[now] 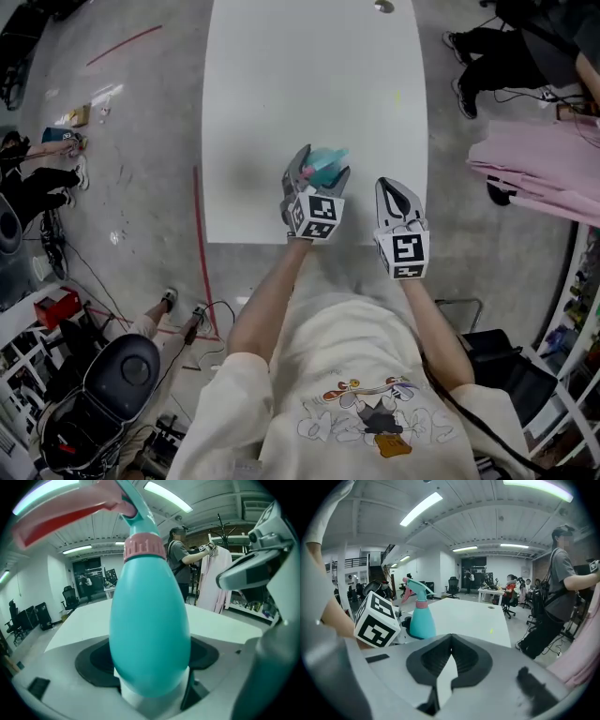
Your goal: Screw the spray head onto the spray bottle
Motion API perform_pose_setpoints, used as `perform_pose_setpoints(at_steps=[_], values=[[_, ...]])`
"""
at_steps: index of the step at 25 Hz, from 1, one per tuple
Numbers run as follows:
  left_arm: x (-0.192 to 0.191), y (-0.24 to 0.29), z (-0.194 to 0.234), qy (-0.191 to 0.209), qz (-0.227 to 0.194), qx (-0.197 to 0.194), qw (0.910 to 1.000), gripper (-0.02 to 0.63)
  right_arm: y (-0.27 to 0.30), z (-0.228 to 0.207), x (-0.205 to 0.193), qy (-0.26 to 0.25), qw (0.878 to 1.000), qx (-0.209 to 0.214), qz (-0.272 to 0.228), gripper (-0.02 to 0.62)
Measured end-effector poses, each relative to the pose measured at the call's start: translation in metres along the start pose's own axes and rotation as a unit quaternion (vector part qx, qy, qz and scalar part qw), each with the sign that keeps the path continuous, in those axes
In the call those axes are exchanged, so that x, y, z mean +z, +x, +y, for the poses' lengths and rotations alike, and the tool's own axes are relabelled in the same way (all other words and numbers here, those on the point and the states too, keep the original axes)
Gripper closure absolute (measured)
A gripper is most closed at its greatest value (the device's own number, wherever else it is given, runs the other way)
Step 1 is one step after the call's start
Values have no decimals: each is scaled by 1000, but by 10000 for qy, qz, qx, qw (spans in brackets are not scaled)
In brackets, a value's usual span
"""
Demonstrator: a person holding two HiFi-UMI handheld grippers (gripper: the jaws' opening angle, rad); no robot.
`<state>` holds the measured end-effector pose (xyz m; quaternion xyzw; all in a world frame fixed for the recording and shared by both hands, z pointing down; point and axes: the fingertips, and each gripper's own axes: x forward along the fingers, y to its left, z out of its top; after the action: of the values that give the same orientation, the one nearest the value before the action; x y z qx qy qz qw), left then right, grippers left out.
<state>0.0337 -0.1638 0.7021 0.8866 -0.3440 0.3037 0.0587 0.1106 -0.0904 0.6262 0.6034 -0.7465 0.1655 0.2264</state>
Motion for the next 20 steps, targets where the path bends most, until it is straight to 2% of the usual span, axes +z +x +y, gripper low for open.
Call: perform_pose_setpoints(at_steps=[4,9,15,20], values=[[-13,3,-2,15,17,-56,10000,183,-10,0,-2,-5,10000,-34,58,588],[-19,-1,-5,-244,-177,-130,9995,183,-18,3,-1,-22,10000,14,65,588],[-24,-9,-10,-37,-71,-354,9993,183,-17,18,4,-35,9998,177,106,588],[-25,-41,-4,-306,-220,-150,9992,181,-12,15,10,-74,9998,183,16,588]])
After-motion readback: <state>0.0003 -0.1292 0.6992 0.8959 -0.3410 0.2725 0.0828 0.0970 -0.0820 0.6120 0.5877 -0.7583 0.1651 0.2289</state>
